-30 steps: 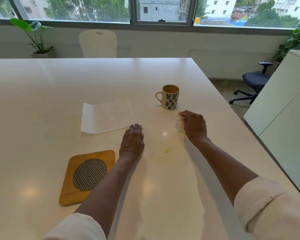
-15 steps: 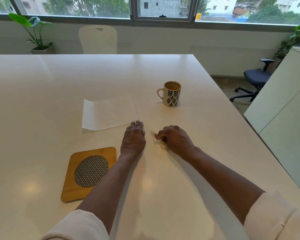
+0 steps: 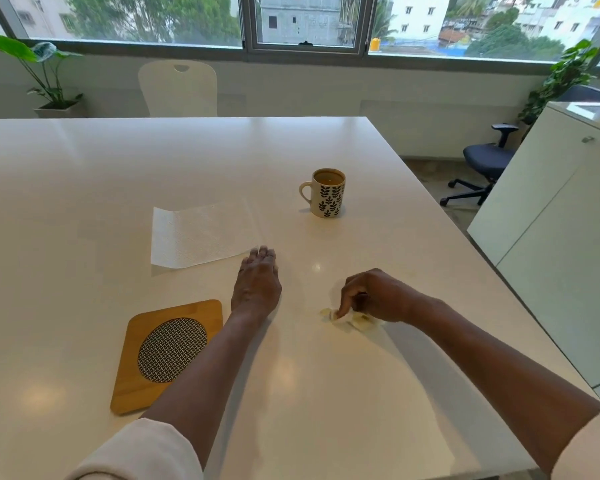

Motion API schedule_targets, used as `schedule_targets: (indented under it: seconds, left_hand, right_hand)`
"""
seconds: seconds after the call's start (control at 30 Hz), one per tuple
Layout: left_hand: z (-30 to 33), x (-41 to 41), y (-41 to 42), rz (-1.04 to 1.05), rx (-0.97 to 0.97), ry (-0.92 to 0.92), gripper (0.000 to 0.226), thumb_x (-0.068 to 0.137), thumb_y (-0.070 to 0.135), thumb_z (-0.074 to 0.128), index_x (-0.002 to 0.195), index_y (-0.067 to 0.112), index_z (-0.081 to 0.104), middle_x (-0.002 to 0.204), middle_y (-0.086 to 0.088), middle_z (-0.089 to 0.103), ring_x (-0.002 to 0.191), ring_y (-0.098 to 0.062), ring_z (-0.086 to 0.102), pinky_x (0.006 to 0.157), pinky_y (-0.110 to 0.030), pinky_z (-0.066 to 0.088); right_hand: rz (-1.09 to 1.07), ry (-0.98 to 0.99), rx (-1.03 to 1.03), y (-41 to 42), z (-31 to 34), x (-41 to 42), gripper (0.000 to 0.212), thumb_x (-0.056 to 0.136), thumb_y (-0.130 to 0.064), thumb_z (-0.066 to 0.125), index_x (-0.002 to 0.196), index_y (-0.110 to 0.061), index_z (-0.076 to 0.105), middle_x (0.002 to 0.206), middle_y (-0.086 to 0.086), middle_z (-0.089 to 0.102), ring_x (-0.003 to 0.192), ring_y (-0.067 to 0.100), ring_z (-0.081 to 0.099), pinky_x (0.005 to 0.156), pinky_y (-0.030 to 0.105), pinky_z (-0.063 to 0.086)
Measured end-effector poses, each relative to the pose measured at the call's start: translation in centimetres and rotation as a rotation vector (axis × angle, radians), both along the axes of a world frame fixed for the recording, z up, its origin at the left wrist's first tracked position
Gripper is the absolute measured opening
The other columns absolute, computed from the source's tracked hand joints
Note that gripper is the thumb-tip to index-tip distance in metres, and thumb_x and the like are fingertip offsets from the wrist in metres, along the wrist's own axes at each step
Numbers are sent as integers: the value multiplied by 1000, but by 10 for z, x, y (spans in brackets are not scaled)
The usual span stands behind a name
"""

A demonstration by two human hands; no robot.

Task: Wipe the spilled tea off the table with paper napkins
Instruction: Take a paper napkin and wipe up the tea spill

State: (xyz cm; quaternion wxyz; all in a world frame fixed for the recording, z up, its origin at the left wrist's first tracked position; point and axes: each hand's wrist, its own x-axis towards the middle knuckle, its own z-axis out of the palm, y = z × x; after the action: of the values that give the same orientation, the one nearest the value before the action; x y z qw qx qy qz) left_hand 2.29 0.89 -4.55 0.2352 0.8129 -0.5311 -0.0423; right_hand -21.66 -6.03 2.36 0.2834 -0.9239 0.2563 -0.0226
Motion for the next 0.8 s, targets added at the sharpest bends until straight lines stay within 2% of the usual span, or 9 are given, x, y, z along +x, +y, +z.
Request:
schedule_targets:
  seconds: [0.13,0.23,0.3,0.37,0.47,0.5,0.63,0.8]
  left_hand:
    - [4,-1,-2,-15,39,15,45,104,12,33,147,4,40,158,-15,34,150,-28,24,122,-36,18]
    - [13,-15,1,-36,-92,136,41,103,12,39,142,6,49,151,-14,46,143,-27,38,119,-35,27]
    - [23,-33,3,-83,-217,249,38,99,10,46,134,9,59,140,-11,59,132,-23,53,112,-29,35]
    - [33,-53,3,-152,-258,407,37,95,7,51,129,13,65,131,-6,67,120,-18,62,105,-25,41]
    - [42,-79,-1,-285,-236,738,42,92,5,56,130,20,63,122,-5,71,90,-13,73,90,-34,58]
    - [43,-88,-2,-331,-230,796,44,92,5,58,132,23,61,121,-4,72,85,-11,74,83,-35,60]
    - [46,-117,-6,-451,-307,812,54,90,8,62,138,32,55,117,3,72,87,-7,74,67,-22,59]
    - [51,-149,-11,-462,-348,794,50,88,7,68,132,29,61,111,9,72,79,-5,74,66,-17,57]
  right_hand:
    - [-204,-52,131,-7,-2,-5,30,88,5,62,88,-20,79,93,-1,75,88,17,67,84,30,53]
    - [-409,-293,361,-5,-6,-2,30,86,12,58,81,-13,75,84,5,72,78,18,63,74,33,52]
    - [-512,-469,494,-1,-9,-1,34,83,17,57,77,-12,73,77,2,69,72,13,60,69,27,49]
    - [-606,-617,579,1,-10,0,38,80,20,57,73,-14,73,71,-1,68,65,10,60,64,23,50]
    - [-735,-795,662,5,-7,-2,30,82,15,62,74,-12,73,69,4,67,62,15,62,61,26,53]
    - [-764,-843,663,7,-5,-4,26,83,14,62,77,-9,72,72,8,68,65,18,64,62,29,55]
    - [-881,-983,637,15,1,-16,18,84,13,62,83,-2,73,84,19,71,74,29,68,75,43,59]
    - [-927,-989,590,14,5,-50,12,81,7,70,85,-3,76,84,17,74,76,28,70,77,42,60]
